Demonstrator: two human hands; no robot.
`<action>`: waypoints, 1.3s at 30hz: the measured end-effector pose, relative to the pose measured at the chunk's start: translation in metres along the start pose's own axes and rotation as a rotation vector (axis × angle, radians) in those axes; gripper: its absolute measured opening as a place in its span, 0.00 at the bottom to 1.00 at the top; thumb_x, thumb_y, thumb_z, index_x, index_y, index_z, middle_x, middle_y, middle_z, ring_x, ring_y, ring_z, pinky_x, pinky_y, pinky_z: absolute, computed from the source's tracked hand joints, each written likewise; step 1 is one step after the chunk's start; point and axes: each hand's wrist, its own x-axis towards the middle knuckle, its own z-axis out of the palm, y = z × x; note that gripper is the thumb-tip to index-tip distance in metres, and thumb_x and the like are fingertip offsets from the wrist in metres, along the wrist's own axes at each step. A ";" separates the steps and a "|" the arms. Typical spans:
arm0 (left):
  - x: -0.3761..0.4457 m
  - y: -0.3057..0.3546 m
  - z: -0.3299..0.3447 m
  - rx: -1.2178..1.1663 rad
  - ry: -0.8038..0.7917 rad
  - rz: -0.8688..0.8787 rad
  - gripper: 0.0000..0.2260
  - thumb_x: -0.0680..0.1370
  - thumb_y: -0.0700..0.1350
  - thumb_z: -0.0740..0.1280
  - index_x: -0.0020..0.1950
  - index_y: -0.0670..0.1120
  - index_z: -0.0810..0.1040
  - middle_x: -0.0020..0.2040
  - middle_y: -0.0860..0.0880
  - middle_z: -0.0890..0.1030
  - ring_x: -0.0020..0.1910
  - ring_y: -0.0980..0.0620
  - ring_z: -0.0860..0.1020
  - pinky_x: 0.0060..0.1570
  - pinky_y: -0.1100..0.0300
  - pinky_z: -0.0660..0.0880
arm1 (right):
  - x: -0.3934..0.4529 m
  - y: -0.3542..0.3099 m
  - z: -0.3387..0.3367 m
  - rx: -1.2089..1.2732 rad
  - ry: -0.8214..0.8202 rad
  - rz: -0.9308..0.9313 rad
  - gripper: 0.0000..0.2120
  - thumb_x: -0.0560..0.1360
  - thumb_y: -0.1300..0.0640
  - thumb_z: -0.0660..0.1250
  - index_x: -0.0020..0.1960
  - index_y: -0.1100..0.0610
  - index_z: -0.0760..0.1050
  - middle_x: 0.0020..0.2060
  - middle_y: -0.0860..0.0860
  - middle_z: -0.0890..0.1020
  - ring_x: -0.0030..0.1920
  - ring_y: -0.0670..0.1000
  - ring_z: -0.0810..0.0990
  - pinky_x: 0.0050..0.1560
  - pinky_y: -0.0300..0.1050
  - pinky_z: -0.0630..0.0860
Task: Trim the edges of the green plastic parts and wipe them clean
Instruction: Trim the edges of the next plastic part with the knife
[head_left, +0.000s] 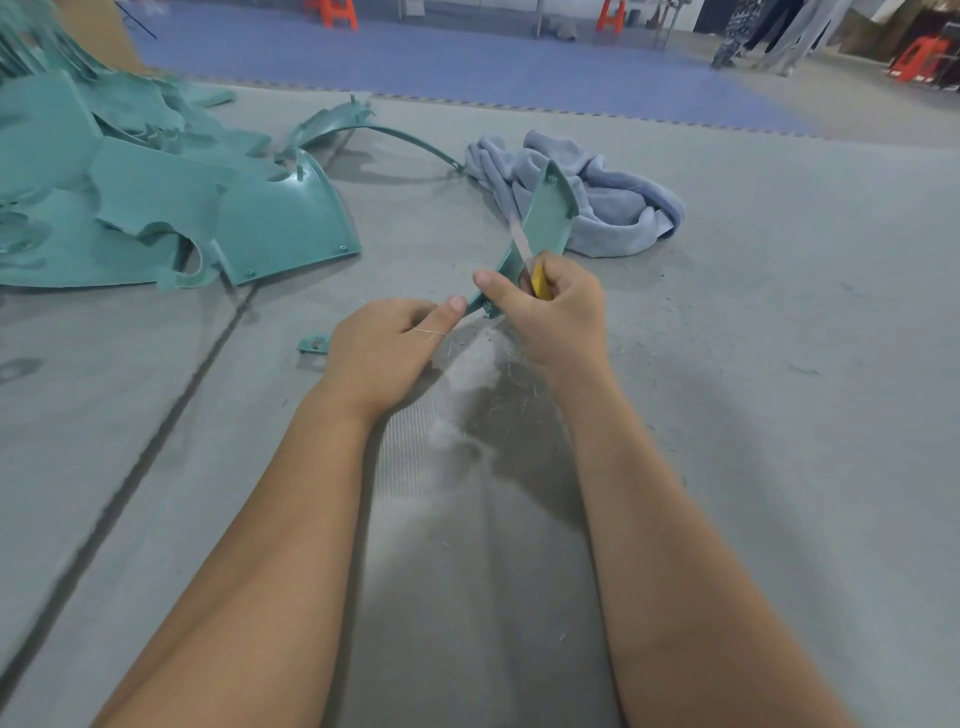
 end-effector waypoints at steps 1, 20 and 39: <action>0.000 0.000 0.000 0.014 -0.004 -0.001 0.29 0.75 0.68 0.49 0.30 0.44 0.66 0.25 0.50 0.70 0.27 0.53 0.68 0.31 0.55 0.61 | 0.000 0.000 0.000 0.048 0.001 0.026 0.27 0.69 0.51 0.77 0.31 0.51 0.56 0.25 0.44 0.60 0.29 0.46 0.58 0.29 0.36 0.60; 0.002 0.003 -0.003 0.059 -0.139 -0.019 0.32 0.69 0.74 0.56 0.29 0.44 0.62 0.24 0.51 0.60 0.26 0.51 0.61 0.31 0.56 0.57 | 0.006 -0.011 -0.021 0.348 0.210 0.140 0.23 0.67 0.42 0.73 0.31 0.51 0.62 0.26 0.46 0.63 0.29 0.48 0.61 0.31 0.40 0.63; 0.009 -0.004 -0.001 0.366 0.167 0.071 0.08 0.79 0.46 0.65 0.51 0.43 0.79 0.43 0.46 0.75 0.47 0.42 0.73 0.37 0.54 0.63 | 0.010 -0.003 -0.026 0.640 0.129 0.331 0.16 0.80 0.55 0.63 0.34 0.51 0.71 0.22 0.48 0.66 0.23 0.45 0.62 0.23 0.37 0.61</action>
